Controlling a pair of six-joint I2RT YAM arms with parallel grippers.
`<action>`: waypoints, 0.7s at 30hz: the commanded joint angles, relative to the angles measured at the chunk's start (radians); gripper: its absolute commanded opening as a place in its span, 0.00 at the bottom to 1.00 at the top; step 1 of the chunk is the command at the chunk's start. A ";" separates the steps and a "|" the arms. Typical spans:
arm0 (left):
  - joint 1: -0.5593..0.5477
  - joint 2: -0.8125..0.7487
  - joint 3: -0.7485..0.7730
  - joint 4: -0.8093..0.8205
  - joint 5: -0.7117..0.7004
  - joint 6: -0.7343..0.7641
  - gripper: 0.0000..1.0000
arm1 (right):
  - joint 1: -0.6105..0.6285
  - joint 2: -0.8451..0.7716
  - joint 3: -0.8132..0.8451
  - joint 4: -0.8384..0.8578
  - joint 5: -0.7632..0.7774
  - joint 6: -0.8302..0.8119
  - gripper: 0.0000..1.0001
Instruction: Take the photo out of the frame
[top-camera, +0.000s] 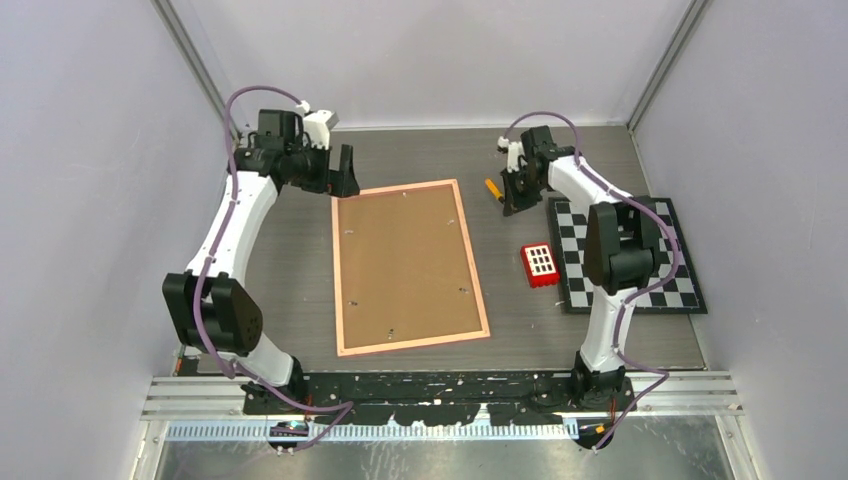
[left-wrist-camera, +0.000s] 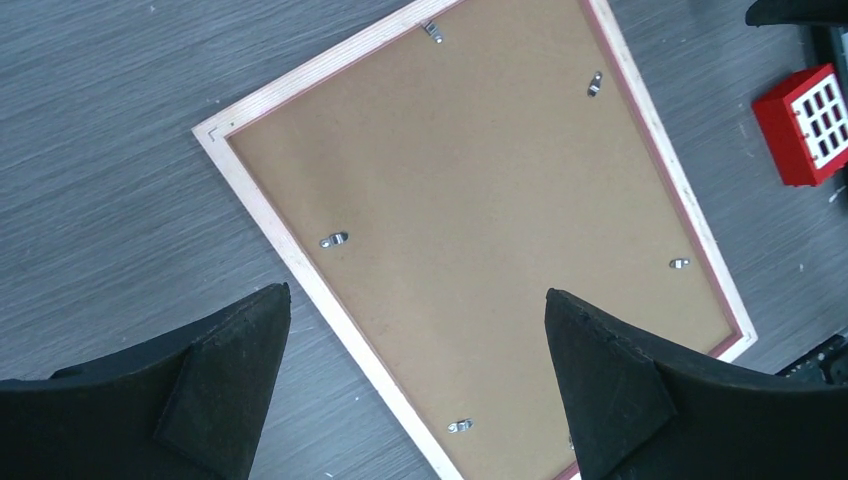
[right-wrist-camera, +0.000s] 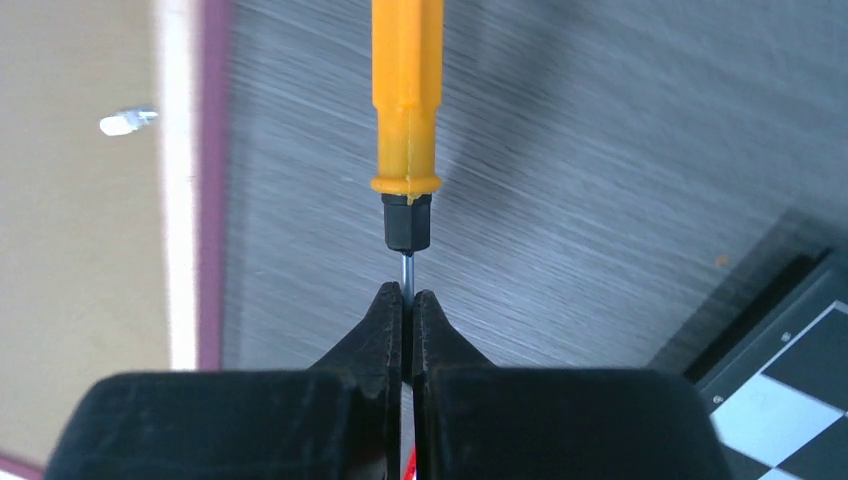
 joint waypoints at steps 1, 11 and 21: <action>-0.003 0.004 -0.001 -0.017 -0.062 0.037 1.00 | -0.019 0.033 0.047 -0.059 0.105 0.142 0.01; -0.075 -0.058 -0.172 -0.059 -0.120 0.248 1.00 | -0.036 0.105 0.021 -0.092 0.192 0.193 0.16; -0.232 -0.109 -0.326 -0.096 -0.142 0.442 1.00 | -0.036 0.076 0.010 -0.093 0.172 0.202 0.40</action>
